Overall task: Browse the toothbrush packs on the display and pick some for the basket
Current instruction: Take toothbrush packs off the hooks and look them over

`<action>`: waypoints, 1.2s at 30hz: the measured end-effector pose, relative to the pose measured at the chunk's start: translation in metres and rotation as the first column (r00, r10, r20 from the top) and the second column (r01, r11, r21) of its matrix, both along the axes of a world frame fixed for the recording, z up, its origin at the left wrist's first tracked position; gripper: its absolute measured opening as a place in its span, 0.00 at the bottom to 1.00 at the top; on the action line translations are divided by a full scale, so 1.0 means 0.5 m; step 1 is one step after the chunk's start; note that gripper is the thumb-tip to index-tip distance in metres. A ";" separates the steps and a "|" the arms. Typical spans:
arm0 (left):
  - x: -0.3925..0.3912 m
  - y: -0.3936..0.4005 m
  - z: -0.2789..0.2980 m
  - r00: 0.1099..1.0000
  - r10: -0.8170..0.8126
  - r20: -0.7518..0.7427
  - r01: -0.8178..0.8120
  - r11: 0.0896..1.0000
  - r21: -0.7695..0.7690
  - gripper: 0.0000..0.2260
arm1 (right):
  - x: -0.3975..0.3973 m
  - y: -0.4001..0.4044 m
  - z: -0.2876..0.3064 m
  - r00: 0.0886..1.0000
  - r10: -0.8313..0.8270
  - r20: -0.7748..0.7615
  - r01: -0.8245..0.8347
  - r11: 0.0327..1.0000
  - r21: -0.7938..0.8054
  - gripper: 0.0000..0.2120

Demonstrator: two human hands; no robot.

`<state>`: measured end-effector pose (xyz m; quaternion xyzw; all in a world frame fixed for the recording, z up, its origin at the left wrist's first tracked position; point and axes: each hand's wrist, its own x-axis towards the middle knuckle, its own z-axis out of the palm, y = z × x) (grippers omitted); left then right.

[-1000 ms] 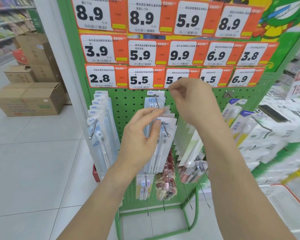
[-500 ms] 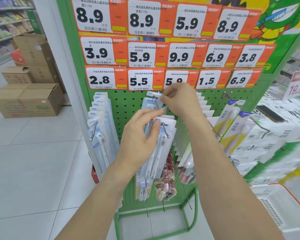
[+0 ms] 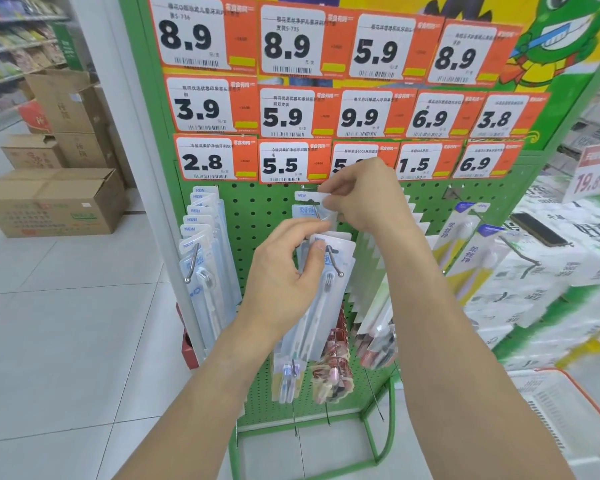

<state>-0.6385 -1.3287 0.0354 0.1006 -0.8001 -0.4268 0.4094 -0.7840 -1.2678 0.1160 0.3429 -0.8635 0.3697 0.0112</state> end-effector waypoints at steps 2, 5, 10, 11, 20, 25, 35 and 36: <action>-0.001 0.001 0.000 1.000 -0.002 0.003 0.002 1.000 0.003 0.11 | 0.001 0.005 0.005 1.000 0.006 -0.018 -0.005 1.000 0.012 0.08; -0.002 0.000 0.000 1.000 -0.003 -0.001 0.003 1.000 0.009 0.11 | 0.003 0.013 0.007 0.998 -0.007 -0.063 0.008 1.000 0.014 0.07; -0.004 0.000 0.003 1.000 -0.002 0.015 0.002 1.000 -0.003 0.10 | 0.013 0.031 0.003 0.986 -0.038 -0.162 0.038 0.999 -0.004 0.08; -0.004 0.001 0.003 1.000 0.000 0.014 0.001 1.000 -0.006 0.10 | 0.015 0.035 0.002 0.984 -0.045 -0.171 0.044 0.999 -0.011 0.08; -0.008 -0.002 0.003 1.000 0.024 0.010 -0.024 1.000 -0.014 0.08 | 0.048 0.069 0.001 0.965 -0.155 -0.214 0.117 0.977 -0.180 0.09; -0.011 -0.002 0.006 0.999 0.038 0.017 -0.038 0.999 -0.013 0.08 | 0.061 0.088 -0.009 0.945 -0.225 -0.236 0.128 0.922 -0.366 0.10; -0.024 -0.010 0.002 0.998 0.069 0.002 -0.069 0.997 -0.040 0.07 | 0.109 0.154 -0.053 0.916 -0.346 -0.202 0.076 0.644 -0.761 0.08; -0.024 -0.010 0.002 0.997 0.075 -0.003 -0.075 0.996 -0.044 0.07 | 0.116 0.162 -0.057 0.916 -0.353 -0.191 0.077 0.622 -0.779 0.08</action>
